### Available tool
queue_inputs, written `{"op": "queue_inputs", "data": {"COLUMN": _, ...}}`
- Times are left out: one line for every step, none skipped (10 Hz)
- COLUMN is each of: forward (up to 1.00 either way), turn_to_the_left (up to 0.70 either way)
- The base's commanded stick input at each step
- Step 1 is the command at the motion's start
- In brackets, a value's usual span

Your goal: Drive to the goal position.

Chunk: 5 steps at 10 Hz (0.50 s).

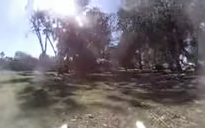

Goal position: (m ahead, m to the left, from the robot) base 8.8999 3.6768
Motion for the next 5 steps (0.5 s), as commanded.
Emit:
{"op": "queue_inputs", "data": {"forward": 0.70, "turn_to_the_left": 0.00}}
{"op": "queue_inputs", "data": {"forward": 0.70, "turn_to_the_left": 0.00}}
{"op": "queue_inputs", "data": {"forward": 0.70, "turn_to_the_left": -0.27}}
{"op": "queue_inputs", "data": {"forward": 0.70, "turn_to_the_left": -0.27}}
{"op": "queue_inputs", "data": {"forward": 0.70, "turn_to_the_left": -0.27}}
